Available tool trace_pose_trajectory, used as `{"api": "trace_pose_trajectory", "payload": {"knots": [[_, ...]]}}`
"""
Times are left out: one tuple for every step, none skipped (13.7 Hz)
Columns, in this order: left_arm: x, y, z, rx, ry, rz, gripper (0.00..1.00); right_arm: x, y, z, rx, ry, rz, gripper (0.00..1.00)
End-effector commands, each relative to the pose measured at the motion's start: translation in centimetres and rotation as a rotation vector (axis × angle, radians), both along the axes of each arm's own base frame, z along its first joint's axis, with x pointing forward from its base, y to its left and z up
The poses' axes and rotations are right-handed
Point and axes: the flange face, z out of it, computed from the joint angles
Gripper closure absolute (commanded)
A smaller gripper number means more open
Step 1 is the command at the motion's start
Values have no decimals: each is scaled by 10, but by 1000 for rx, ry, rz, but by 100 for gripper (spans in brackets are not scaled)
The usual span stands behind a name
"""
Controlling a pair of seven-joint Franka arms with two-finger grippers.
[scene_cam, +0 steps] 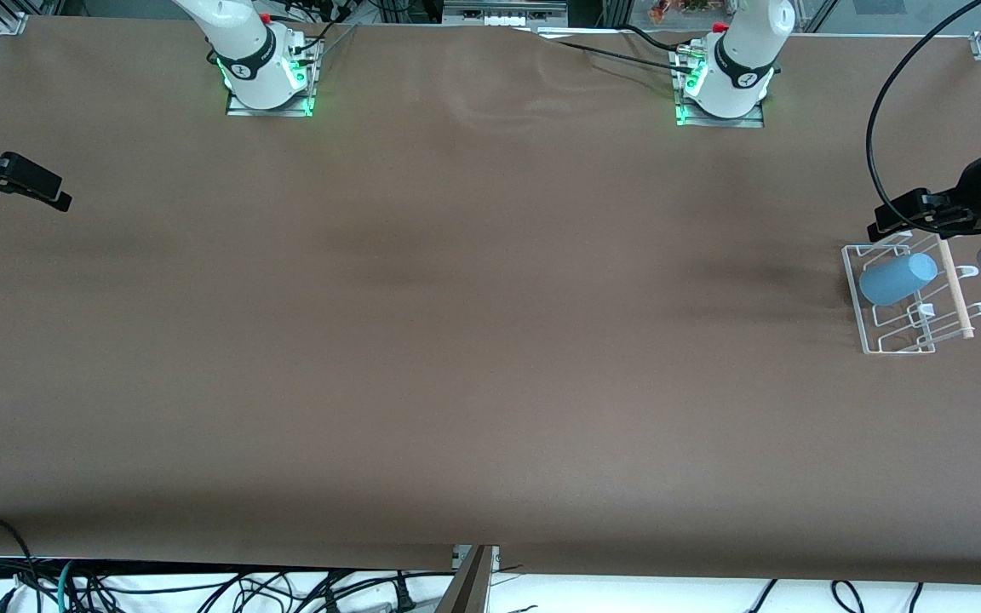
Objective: Transfer cup to left arm and place on rack
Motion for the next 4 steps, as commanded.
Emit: {"api": "trace_pose_trajectory", "payload": {"knots": [[11,-4,8,10,12,-5,0,1,2,6,8,3,1,0],[11,-5,8,13,12,-6,0,1,1,6,8,3,-1,0],[12,-6,5,12,17,-8,0,1,2,6,8,3,2,0],[12,-5,5,12,17,-8,0,1,2,6,8,4,2,0]]}}
